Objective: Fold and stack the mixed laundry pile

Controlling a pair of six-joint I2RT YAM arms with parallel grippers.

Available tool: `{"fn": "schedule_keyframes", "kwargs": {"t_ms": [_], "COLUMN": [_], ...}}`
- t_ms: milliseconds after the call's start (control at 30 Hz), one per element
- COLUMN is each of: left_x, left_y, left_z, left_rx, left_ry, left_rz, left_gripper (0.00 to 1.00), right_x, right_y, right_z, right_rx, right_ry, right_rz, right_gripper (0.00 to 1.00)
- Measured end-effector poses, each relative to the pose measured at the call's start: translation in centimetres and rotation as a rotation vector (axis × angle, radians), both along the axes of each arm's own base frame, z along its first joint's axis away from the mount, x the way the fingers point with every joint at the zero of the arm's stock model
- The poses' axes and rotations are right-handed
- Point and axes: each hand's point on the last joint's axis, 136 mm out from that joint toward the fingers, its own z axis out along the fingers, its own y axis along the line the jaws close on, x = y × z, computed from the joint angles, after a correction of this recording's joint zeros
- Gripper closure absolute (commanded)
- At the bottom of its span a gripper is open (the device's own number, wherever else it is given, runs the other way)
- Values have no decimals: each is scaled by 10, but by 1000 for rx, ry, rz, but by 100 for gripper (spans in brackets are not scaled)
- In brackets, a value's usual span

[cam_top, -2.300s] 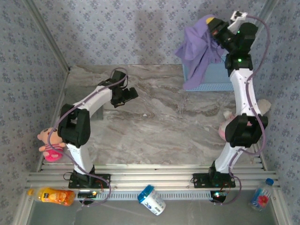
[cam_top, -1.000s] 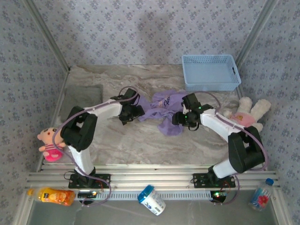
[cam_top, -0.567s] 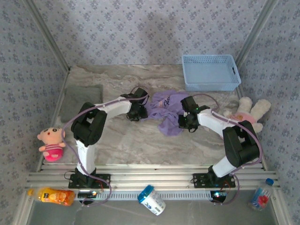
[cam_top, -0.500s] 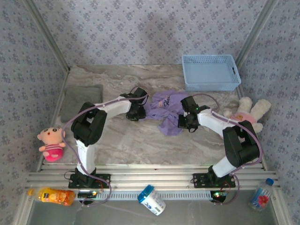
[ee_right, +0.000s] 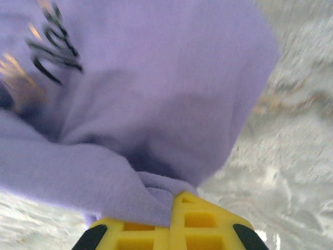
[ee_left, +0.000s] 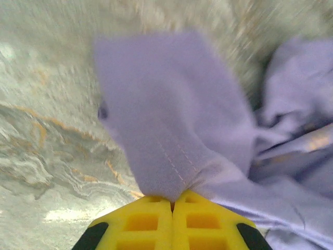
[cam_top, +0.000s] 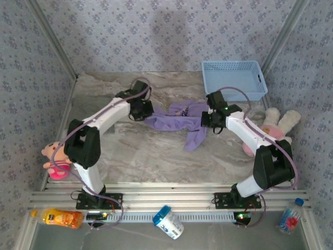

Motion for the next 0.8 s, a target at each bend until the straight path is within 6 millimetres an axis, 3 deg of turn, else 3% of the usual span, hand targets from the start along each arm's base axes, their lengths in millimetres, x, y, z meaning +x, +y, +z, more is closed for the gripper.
{"fn": "schedule_keyframes", "kwargs": {"t_ms": [67, 167, 300, 400, 500, 567, 633, 700, 800], "left_x": [20, 50, 76, 74, 56, 42, 32, 29, 37], "left_y": [7, 17, 26, 34, 41, 45, 48, 48, 47], "left_z": [37, 103, 220, 301, 366, 391, 398, 389, 358], "left_rx": [-56, -133, -231, -291, -319, -326, -321, -309, -283], "left_ry": [-59, -185, -423, -603, -759, -822, -839, -813, -734], "left_rz": [22, 32, 11, -11, -35, -47, -54, -57, -48], "left_gripper": [100, 100, 100, 100, 100, 100, 100, 100, 100], "right_x": [19, 52, 93, 96, 80, 65, 50, 41, 46], "right_y": [-3, -8, -12, -14, -12, -12, -12, -14, -12], "right_z": [29, 90, 207, 288, 349, 371, 383, 380, 357], "right_rx": [6, 26, 66, 104, 127, 139, 155, 166, 192], "right_ry": [-77, -223, -500, -692, -866, -933, -980, -984, -921], "right_rz": [7, 16, 38, 71, 121, 151, 176, 197, 225], "right_gripper": [100, 100, 100, 100, 100, 100, 100, 100, 100]}}
